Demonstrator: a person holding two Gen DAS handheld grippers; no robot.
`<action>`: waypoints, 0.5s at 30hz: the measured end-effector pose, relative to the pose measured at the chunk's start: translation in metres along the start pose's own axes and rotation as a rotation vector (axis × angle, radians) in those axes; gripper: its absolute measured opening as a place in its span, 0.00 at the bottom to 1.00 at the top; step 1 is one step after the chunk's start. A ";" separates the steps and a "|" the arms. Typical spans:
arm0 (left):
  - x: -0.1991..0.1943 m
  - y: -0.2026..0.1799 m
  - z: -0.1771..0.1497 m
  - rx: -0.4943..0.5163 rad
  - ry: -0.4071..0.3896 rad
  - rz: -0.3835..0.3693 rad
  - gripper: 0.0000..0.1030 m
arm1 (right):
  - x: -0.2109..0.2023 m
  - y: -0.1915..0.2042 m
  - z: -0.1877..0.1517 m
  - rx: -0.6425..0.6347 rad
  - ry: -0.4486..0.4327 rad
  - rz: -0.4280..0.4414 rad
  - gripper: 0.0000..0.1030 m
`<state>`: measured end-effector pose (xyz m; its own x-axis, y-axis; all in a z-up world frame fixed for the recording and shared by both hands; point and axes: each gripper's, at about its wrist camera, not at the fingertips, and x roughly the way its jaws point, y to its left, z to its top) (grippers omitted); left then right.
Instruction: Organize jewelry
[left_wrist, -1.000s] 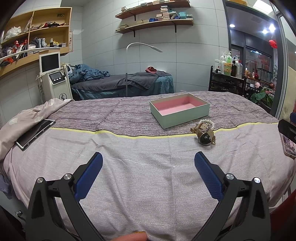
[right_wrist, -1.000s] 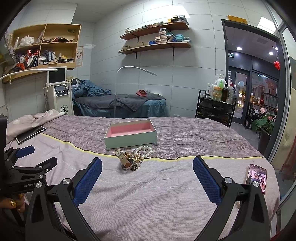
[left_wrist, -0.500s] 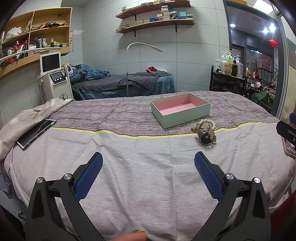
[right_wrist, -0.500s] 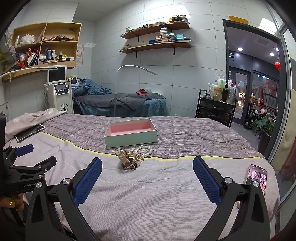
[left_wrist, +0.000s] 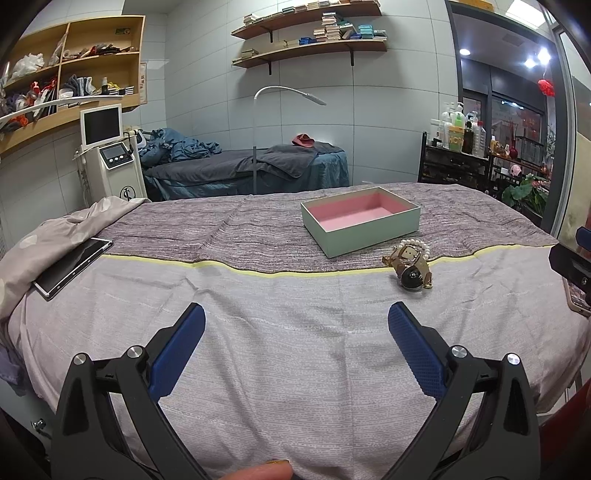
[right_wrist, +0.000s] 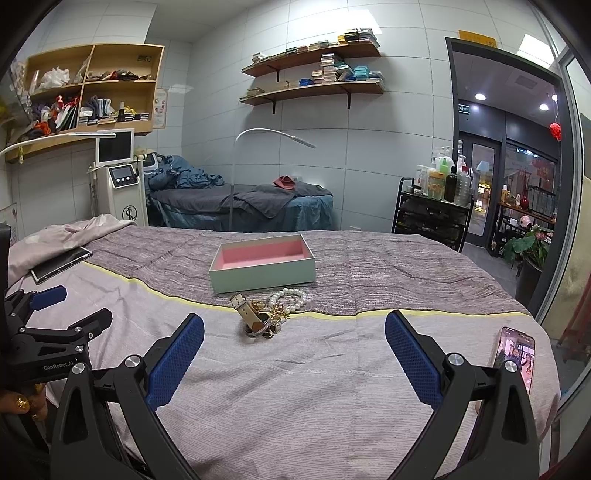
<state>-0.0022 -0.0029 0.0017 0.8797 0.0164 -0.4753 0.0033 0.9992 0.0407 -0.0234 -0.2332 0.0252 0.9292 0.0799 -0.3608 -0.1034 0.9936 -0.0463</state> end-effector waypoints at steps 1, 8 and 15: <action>0.000 0.000 0.000 0.000 0.000 0.001 0.95 | 0.000 0.000 0.000 0.000 0.000 0.001 0.94; 0.000 0.001 0.000 0.000 -0.001 0.000 0.95 | 0.000 0.001 0.000 0.001 0.000 0.000 0.94; 0.000 0.001 0.000 0.000 0.000 0.001 0.95 | 0.000 0.002 0.000 -0.001 0.001 0.003 0.94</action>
<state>-0.0024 -0.0023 0.0017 0.8797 0.0172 -0.4752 0.0026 0.9992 0.0410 -0.0234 -0.2313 0.0248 0.9285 0.0824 -0.3620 -0.1063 0.9933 -0.0464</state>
